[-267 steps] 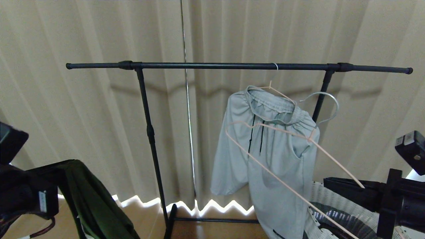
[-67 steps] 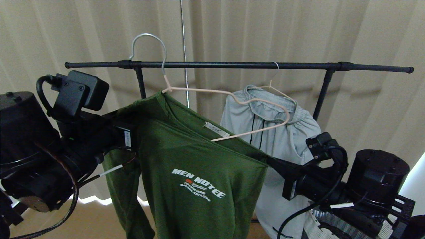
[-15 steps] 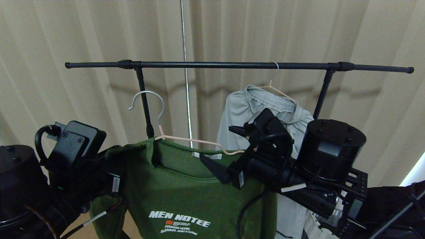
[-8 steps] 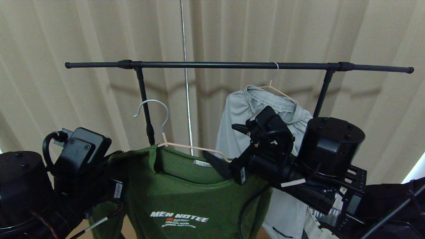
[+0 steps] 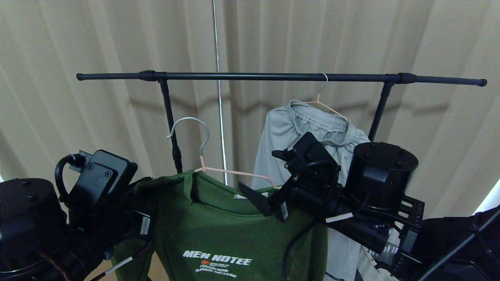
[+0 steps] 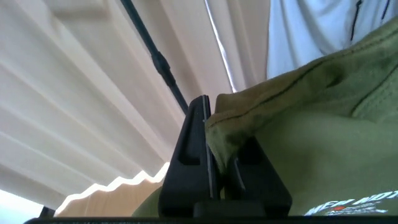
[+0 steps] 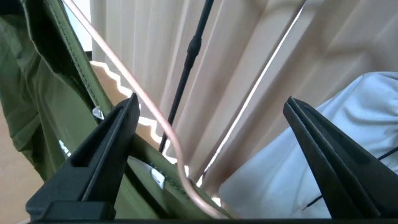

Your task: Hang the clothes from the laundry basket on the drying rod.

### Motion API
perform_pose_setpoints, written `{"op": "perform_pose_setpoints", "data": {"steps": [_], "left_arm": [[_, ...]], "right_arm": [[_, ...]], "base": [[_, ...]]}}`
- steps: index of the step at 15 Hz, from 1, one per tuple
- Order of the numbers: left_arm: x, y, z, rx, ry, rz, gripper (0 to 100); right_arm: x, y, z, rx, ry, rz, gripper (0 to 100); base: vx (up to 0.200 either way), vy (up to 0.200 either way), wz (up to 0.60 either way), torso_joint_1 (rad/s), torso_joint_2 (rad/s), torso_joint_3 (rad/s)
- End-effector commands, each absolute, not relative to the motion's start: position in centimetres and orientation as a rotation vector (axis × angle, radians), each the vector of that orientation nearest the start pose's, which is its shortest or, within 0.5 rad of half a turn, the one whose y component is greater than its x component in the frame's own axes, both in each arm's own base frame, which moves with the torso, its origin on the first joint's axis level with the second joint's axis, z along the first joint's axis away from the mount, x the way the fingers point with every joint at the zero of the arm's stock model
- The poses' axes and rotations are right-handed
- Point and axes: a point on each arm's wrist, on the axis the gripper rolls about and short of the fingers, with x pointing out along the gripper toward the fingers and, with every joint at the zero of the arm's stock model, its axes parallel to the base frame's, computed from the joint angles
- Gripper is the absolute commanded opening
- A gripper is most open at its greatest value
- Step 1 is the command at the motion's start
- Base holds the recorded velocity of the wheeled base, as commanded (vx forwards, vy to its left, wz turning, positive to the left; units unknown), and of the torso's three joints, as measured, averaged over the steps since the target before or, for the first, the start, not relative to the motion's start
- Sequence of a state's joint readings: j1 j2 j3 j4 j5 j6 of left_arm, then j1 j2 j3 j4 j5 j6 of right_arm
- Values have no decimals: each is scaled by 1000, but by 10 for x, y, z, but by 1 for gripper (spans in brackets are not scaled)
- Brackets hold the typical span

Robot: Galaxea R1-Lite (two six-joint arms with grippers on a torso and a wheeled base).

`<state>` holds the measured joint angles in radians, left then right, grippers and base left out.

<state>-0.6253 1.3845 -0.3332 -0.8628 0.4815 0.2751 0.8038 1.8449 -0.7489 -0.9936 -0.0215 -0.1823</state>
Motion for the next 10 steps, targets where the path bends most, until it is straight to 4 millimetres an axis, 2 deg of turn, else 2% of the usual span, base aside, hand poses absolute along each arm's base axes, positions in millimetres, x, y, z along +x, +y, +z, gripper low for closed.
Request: {"op": "perform_pose_setpoints", "data": {"steps": [1, 2, 3, 10], "left_arm": [[164, -108, 163, 370, 134, -172, 0], [164, -108, 163, 371, 135, -172, 0], [164, -108, 163, 370, 134, -172, 0], [164, -108, 163, 372, 133, -174, 0]], "right_arm": [[230, 237, 156, -218, 27, 789, 100], [230, 237, 156, -218, 27, 789, 100], [229, 238, 156, -218, 27, 791, 0], [229, 237, 157, -223, 23, 789, 0]], "base": [[0, 0, 0, 0, 0, 0], [0, 0, 0, 0, 0, 0], [0, 0, 0, 0, 0, 0], [0, 0, 0, 0, 0, 0]]}}
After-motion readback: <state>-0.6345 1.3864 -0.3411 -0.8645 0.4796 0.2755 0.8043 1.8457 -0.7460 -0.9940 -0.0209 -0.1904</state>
